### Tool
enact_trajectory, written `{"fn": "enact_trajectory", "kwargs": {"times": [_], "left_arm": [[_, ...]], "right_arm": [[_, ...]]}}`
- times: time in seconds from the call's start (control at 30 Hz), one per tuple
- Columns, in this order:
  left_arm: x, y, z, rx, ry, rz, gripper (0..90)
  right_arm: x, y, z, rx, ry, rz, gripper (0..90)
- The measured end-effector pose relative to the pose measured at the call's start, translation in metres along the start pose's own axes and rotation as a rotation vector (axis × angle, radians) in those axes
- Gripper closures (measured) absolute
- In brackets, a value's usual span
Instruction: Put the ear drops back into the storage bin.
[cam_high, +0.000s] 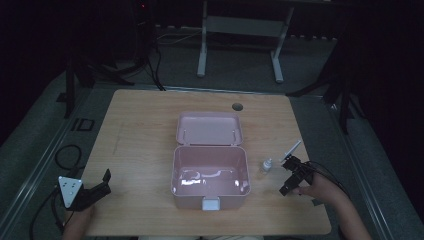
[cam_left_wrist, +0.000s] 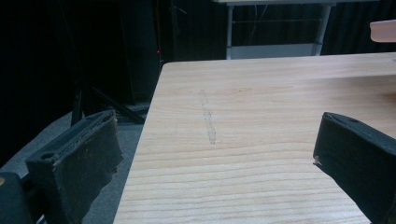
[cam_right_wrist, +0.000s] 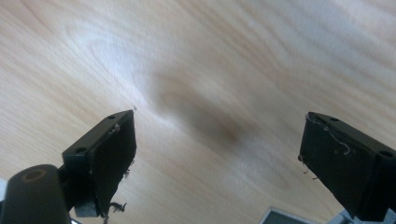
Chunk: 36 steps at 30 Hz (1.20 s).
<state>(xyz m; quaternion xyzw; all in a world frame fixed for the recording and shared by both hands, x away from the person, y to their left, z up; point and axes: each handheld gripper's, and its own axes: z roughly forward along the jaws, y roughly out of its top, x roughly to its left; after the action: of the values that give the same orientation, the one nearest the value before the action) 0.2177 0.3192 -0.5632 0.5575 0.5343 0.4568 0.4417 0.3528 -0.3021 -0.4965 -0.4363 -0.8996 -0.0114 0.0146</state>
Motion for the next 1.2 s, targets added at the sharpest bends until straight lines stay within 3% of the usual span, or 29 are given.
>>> {"fn": "enact_trajectory", "kwargs": {"times": [0.47,1.03,1.2], "left_arm": [[0.0,0.0,0.0,0.0,-0.002,-0.001,1.0],[0.0,0.0,0.0,-0.002,-0.007,0.0,1.0],[0.0,0.0,0.0,-0.001,-0.008,0.001,1.0]], "right_arm": [[-0.004,0.03,-0.002,-0.011,0.007,0.022,13.0],[0.008,0.075,0.006,0.013,0.006,-0.006,16.4],[0.009,0.084,0.006,0.011,0.003,-0.007,22.8]]}}
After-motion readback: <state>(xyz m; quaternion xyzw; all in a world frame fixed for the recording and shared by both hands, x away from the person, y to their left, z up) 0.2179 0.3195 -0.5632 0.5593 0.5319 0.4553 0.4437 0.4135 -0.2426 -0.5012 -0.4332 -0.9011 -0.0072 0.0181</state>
